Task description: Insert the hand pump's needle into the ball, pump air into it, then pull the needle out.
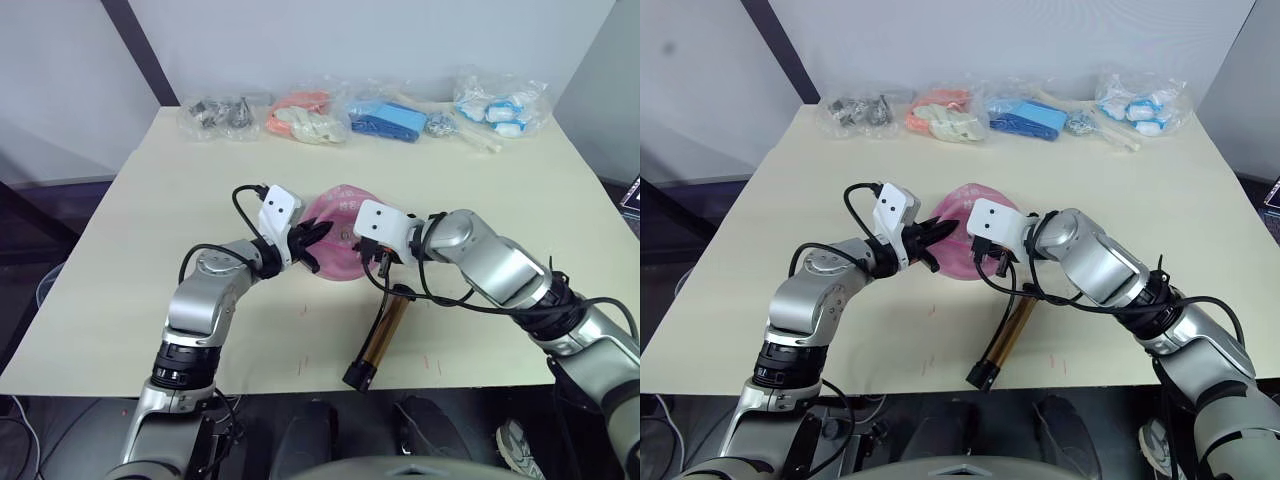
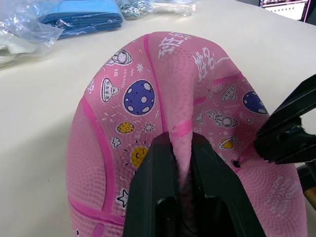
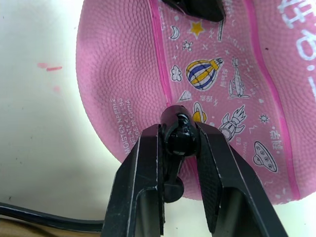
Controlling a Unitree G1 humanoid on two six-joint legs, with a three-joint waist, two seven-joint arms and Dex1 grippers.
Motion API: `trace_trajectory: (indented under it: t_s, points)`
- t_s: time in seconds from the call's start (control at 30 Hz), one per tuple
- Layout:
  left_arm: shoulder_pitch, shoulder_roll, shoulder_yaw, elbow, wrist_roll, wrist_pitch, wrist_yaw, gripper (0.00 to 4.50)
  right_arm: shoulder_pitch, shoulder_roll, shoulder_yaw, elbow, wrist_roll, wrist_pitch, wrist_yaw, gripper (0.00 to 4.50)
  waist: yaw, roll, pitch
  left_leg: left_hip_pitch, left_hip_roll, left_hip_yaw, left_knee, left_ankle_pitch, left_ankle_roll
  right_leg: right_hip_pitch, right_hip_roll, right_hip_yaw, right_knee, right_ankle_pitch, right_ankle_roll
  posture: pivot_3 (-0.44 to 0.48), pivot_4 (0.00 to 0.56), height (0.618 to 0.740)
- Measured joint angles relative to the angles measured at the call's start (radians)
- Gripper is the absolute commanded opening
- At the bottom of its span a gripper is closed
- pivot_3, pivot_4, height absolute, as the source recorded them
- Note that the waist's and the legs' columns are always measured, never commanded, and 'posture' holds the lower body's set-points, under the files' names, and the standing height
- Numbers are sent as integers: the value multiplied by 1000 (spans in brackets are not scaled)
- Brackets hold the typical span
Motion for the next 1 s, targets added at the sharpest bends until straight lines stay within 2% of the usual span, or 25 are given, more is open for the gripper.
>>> trace_trajectory:
  t_s: [0.6,1.0]
  points:
    - [29,-28,23,-20,0,24,33,0,-119,94,78,161,-93,53,109,374,-8,1,-5,3,0,-1,0,0,0,2,0,0,1,0,0,0,150,740]
    - [43,-41,26,-21,1,28,53,0,-133,147,100,235,-171,20,161,374,-12,2,-15,8,0,-1,-2,0,0,7,0,0,0,-1,-1,0,150,740]
